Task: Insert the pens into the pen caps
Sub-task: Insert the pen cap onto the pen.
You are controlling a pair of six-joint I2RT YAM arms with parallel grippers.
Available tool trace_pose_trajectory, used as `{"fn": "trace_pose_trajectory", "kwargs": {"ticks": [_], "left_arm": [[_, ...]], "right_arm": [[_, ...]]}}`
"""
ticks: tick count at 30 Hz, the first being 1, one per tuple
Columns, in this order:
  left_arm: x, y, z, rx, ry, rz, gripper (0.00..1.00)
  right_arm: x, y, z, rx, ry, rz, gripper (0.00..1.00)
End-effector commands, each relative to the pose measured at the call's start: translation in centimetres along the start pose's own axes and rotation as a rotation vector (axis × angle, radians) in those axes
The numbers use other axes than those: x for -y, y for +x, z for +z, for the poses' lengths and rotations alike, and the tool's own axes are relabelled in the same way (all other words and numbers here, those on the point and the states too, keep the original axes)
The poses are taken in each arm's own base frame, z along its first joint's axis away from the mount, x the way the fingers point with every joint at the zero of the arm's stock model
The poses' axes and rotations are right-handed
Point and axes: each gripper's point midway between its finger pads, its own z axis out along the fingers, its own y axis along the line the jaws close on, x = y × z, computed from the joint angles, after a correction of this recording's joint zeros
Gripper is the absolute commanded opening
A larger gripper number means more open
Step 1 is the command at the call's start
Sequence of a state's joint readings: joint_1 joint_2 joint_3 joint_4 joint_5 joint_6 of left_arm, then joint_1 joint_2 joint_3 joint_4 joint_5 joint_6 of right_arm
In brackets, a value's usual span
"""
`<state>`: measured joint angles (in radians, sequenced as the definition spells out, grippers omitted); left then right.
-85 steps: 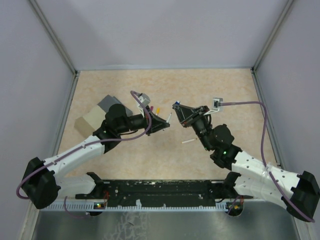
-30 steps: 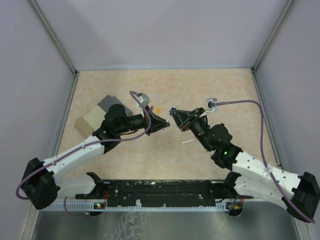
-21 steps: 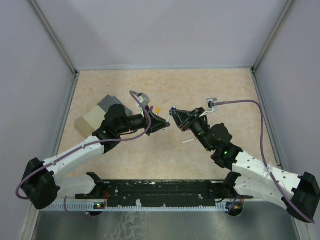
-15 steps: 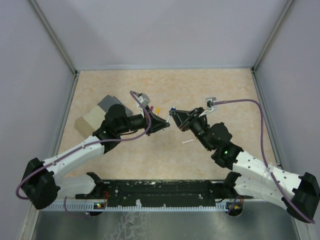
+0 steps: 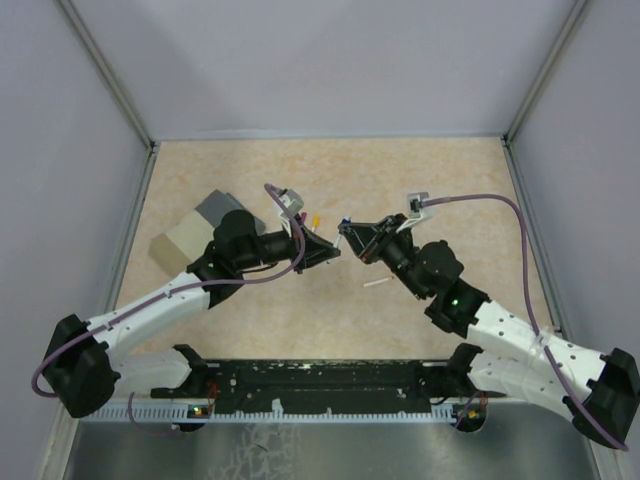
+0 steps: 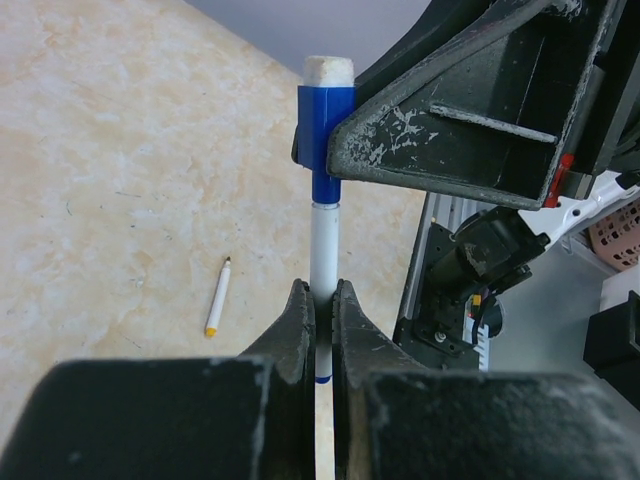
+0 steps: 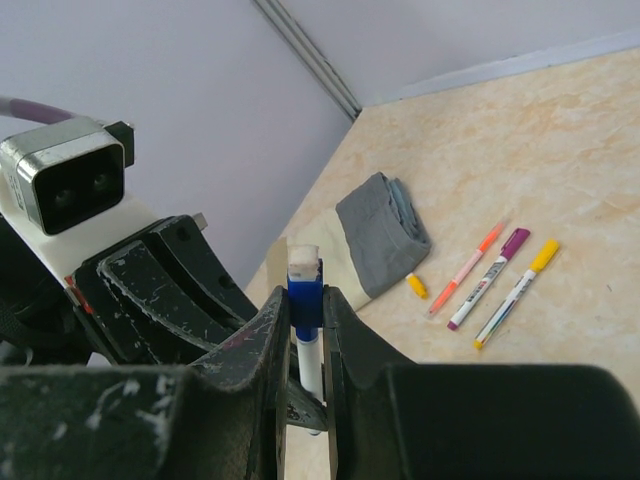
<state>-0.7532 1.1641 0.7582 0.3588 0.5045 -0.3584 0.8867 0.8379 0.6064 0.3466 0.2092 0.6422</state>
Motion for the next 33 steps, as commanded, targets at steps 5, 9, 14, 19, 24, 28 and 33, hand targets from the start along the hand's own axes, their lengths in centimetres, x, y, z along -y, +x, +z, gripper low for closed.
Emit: {"fn": "trace_pose_trajectory", "kwargs": {"ticks": [5,9,14,19,24,28,33], "left_arm": [[0.8,-8.2,0.3,0.274,-0.020,0.117,0.00],[1.2,-10.4,0.0,0.350,-0.024,0.166,0.00],[1.9,-13.6,-0.4,0.424,-0.038,0.229,0.00],[2.8,-15.9,-0.5,0.470,-0.027,0.267,0.00],[3.3,-16.7,-0.3,0.482,-0.008,0.276,0.00],[3.3,-16.5,-0.3,0.476,-0.001,0.274,0.00],[3.1,-15.0,-0.3,0.427,0.001,0.261,0.00]], "right_arm": [[-1.7,5.6,-1.4,-0.243,-0.092,0.133,0.00],[-1.3,7.6,-2.0,-0.325,-0.073,0.130,0.00],[-0.2,10.6,-3.0,-0.413,-0.010,0.051,0.00],[0.9,12.1,-4.2,-0.449,0.037,-0.019,0.00],[1.5,13.1,-4.9,-0.472,0.054,-0.021,0.00],[1.4,11.1,-4.6,-0.407,0.071,-0.043,0.00],[0.3,5.9,-3.5,-0.240,0.077,-0.088,0.00]]}}
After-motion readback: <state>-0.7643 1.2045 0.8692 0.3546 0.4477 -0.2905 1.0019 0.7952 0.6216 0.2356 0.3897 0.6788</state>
